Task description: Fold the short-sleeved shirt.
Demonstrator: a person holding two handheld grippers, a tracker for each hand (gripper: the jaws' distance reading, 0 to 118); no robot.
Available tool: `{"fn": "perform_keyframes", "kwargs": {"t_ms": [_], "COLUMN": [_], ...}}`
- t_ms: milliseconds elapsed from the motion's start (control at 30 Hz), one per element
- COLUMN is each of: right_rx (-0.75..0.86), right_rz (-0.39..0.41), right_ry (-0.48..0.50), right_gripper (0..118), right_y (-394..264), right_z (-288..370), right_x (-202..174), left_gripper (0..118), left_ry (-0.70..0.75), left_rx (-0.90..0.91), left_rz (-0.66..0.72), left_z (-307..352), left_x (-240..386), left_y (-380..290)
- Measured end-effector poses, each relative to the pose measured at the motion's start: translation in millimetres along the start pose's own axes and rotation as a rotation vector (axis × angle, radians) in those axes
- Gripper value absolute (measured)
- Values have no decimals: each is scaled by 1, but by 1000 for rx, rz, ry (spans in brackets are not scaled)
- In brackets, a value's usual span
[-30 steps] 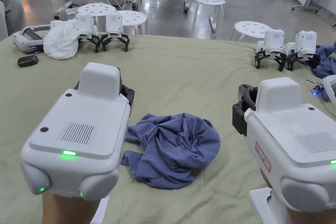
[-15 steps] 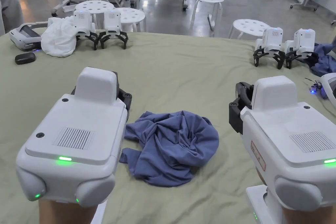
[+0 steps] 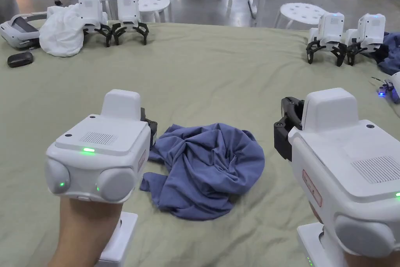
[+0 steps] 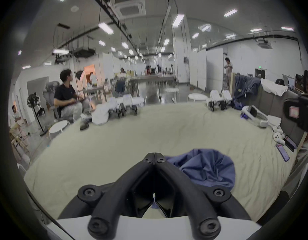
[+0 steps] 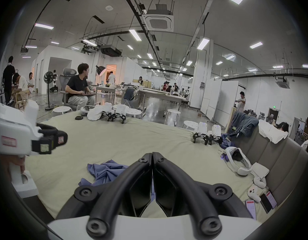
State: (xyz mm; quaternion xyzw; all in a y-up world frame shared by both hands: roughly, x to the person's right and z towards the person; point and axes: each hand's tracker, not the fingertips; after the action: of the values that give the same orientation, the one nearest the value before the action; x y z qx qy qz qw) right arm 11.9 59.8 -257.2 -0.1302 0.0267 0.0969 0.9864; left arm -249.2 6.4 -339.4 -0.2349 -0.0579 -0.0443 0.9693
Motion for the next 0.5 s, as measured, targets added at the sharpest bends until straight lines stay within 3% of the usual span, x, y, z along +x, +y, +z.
{"fn": "perform_keyframes", "kwargs": {"t_ms": [233, 500], "right_rx": [-68, -116], "right_rz": [0, -41], "right_ry": [-16, -53], "right_gripper": [5, 5], "right_y": [-15, -25], "right_z": [-27, -49], "right_x": [13, 30], "left_gripper": [0, 0], "left_ry": [-71, -63], "left_rx": [-320, -450], "left_rz": [141, 135], "left_z": [-120, -188], "left_x": [-24, -30], "left_y": [-39, -56]}}
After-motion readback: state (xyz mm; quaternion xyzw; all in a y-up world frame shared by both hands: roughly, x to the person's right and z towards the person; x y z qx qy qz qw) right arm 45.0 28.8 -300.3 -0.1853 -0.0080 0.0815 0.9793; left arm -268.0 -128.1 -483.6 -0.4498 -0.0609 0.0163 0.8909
